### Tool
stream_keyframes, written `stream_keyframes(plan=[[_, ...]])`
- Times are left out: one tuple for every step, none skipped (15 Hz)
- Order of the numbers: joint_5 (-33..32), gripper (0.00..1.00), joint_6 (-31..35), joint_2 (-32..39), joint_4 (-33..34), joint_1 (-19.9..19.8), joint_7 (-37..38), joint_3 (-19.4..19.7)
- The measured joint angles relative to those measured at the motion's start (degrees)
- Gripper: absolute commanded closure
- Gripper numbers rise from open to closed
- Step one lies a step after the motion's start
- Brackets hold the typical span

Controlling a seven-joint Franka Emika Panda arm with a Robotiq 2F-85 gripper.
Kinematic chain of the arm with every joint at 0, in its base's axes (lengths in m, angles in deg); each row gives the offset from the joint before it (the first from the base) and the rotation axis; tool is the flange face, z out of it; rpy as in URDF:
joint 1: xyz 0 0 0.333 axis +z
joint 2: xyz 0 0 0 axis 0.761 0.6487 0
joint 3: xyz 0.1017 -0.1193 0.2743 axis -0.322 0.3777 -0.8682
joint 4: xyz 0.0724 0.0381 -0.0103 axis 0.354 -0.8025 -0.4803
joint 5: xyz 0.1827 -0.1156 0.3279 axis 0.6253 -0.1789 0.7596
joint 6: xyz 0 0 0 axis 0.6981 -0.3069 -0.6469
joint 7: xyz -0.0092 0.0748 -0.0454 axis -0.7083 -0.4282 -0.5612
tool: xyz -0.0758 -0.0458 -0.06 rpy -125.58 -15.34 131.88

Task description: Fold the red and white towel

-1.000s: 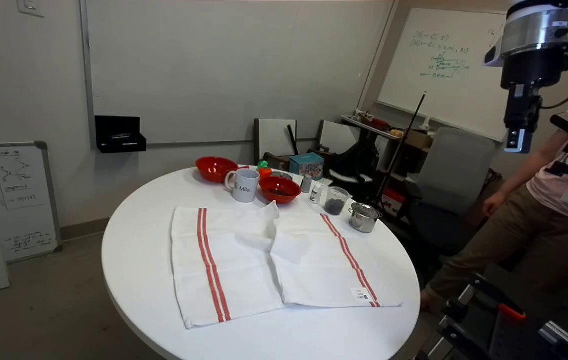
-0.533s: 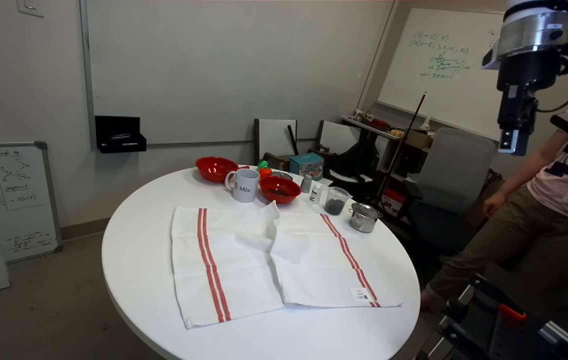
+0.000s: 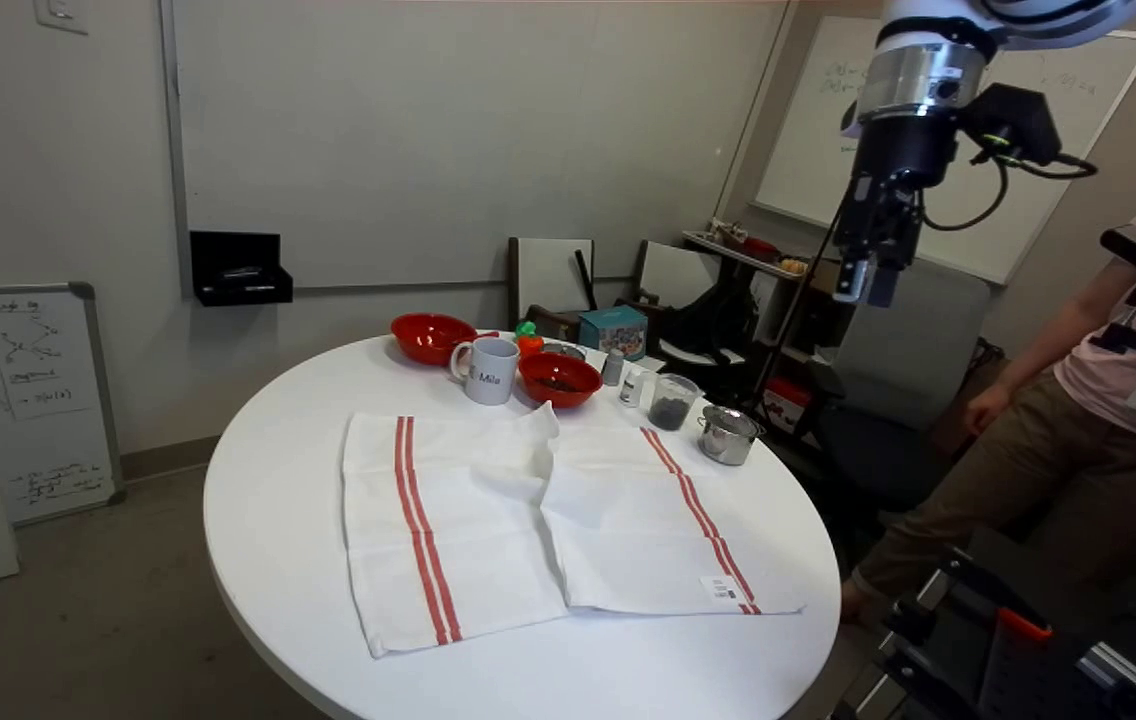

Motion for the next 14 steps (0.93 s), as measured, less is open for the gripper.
stream_keyframes(plan=[[0.0,0.00,1.1,2.1,1.7,0.5,1.1,-1.0],[0.0,0.00,2.3,4.3,3.4,1.0,2.2,-2.1],[0.0,0.00,3.6,6.6,5.1,1.5,3.8,-3.1],[-0.2,0.00,5.0,8.9,6.9,1.9,6.0,-4.1],[-0.5,0.00,6.3,11.5,8.8,2.4,8.4,-5.0],[-0.7,0.00,7.3,14.0,10.6,2.8,10.6,-5.7],[-0.8,0.00,8.2,16.6,12.5,3.2,12.7,-6.2],[-0.9,0.00,9.4,19.2,14.5,3.7,14.9,-6.5],[-1.3,0.00,10.8,21.8,16.5,4.0,17.0,-6.5],[-1.7,0.00,12.0,24.5,18.6,4.1,19.0,-6.4],[-2.1,0.00,12.8,27.2,20.9,4.2,20.6,-6.2],[-2.2,0.00,13.3,29.9,23.4,4.1,21.6,-5.8],[-2.2,0.00,13.4,32.3,25.7,4.1,22.1,-5.3],[-2.0,0.00,13.4,34.5,27.9,4.0,22.6,-4.7]])
